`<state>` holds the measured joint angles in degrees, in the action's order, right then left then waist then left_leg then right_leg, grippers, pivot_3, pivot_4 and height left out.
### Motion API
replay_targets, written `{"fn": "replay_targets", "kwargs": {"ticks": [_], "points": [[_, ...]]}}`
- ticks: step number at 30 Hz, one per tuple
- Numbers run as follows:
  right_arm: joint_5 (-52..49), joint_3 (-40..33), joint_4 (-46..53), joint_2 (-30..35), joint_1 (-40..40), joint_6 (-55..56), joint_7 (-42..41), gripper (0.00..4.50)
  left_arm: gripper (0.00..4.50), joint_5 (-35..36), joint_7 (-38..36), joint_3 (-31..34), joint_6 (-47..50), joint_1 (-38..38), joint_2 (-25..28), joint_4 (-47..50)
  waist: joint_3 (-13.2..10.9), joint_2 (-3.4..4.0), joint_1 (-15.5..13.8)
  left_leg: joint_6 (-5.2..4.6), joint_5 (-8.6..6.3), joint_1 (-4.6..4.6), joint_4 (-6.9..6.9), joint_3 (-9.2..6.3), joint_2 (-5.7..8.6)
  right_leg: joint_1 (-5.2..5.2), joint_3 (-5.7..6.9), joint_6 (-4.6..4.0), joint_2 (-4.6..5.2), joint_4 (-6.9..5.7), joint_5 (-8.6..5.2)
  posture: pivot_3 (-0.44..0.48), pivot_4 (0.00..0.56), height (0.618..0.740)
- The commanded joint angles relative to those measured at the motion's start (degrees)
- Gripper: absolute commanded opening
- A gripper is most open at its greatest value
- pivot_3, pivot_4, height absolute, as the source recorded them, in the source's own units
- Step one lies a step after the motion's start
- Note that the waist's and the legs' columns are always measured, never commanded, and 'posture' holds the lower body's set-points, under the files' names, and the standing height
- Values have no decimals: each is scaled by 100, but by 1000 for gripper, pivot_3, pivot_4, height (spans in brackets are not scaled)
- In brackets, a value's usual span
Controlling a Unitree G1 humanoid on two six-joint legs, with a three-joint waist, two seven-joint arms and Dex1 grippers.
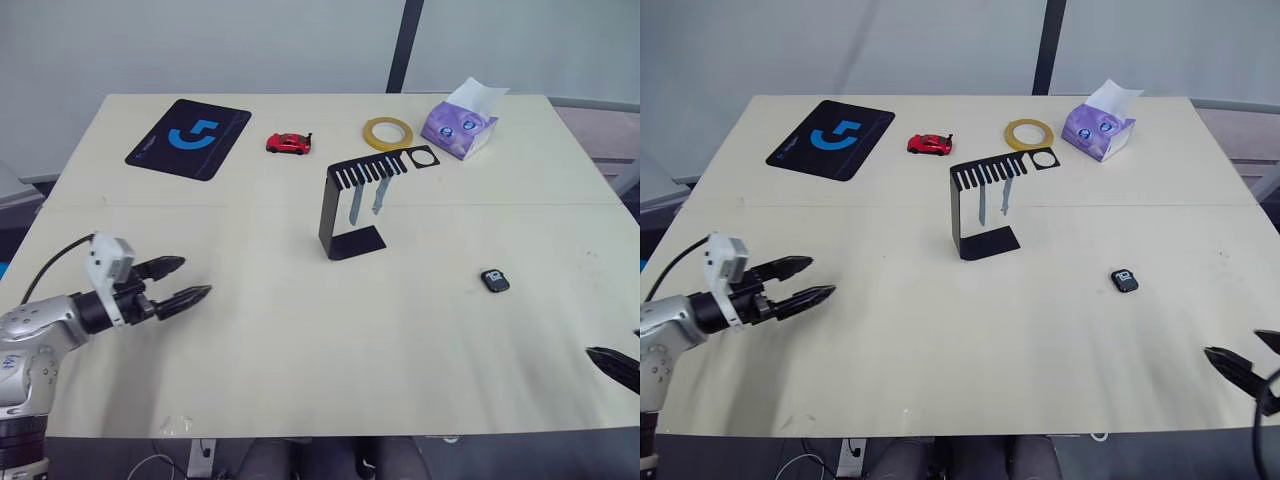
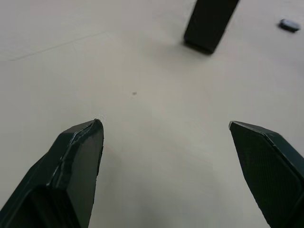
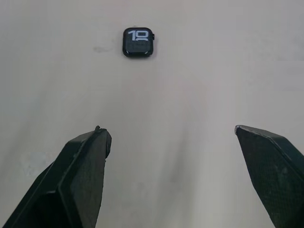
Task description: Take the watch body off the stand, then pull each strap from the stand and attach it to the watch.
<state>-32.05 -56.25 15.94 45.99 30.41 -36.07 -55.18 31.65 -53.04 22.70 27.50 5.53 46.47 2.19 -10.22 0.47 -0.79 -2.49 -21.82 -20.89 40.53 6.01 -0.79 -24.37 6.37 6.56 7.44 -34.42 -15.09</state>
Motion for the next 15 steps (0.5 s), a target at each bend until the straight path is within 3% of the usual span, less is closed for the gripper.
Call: {"fn": "replay_targets", "kwargs": {"ticks": [1, 10, 15], "points": [[-3, -348, -167, 36, 20, 299, -94, 4491, 4500, -93, -52, 238, -284, -10, 134, -80, 0, 0, -9, 0, 0, 3, -1, 4, 2, 0, -1, 0, 5, 0, 0, 0, 150, 738], [-493, -77, 493, -36, -307, 130, 37, 4491, 4500, 175, 395, -383, 101, 246, -363, 1211, 0, 0, -49, 9, -5, 57, -47, 50, 0, 3, -39, -3, 19, -23, -2, 0, 150, 738], [-1615, 419, 2117, -71, -610, -493, 555, 4491, 4500, -244, 2252, -1423, 984, 481, -1439, 2663, 1, -4, -64, 10, -4, 68, -46, 52, 1, 18, -54, -2, 18, -30, -1, 0, 150, 738]]}}
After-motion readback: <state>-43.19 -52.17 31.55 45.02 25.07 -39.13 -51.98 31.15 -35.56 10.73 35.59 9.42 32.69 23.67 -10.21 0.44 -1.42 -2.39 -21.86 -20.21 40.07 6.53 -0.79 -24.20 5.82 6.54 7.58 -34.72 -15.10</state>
